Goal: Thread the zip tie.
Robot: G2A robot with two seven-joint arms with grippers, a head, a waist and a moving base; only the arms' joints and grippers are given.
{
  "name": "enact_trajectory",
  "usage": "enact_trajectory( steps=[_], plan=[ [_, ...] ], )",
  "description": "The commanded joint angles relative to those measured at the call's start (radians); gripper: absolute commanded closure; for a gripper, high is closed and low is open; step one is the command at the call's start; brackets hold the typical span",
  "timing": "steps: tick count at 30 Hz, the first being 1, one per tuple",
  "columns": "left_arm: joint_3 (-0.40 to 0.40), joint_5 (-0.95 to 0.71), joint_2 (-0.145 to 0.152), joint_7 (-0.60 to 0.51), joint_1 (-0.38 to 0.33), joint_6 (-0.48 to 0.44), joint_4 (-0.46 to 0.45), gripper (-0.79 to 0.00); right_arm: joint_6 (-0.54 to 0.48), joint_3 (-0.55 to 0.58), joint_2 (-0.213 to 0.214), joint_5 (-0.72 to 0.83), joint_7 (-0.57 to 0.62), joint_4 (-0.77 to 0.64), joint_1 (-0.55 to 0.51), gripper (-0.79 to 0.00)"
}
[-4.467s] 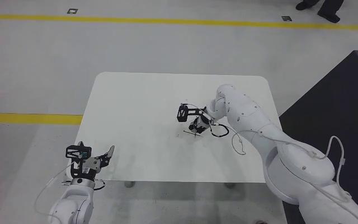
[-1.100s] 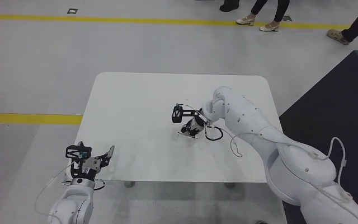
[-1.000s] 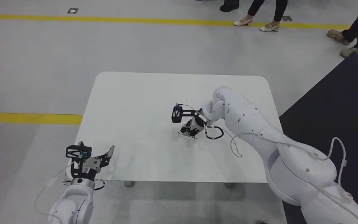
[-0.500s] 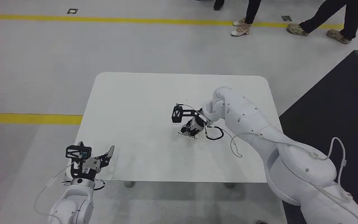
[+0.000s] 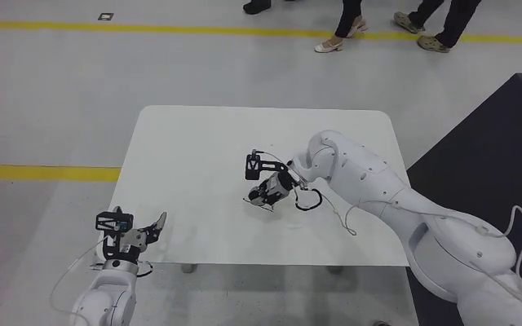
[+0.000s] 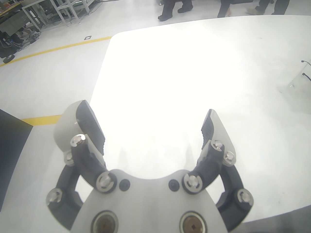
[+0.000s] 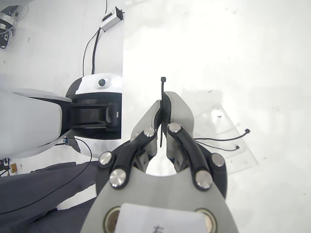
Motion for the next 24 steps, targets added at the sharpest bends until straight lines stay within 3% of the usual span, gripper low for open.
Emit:
enact_trajectory(
  steps=[1,20,24],
  plan=[
    [0.000,0.000,0.000,0.000,0.000,0.000,0.000,-0.785,0.000,0.000,-0.001,-0.004,0.000,0.002,0.000,0.000],
    [0.000,0.000,0.000,0.000,0.000,0.000,0.000,-0.785,0.000,0.000,-0.002,-0.003,0.000,-0.030,-0.024,0.000],
    [0.000,0.000,0.000,0.000,0.000,0.000,0.000,-0.785,0.000,0.000,0.028,0.148,0.000,-0.098,-0.046,0.000]
  ],
)
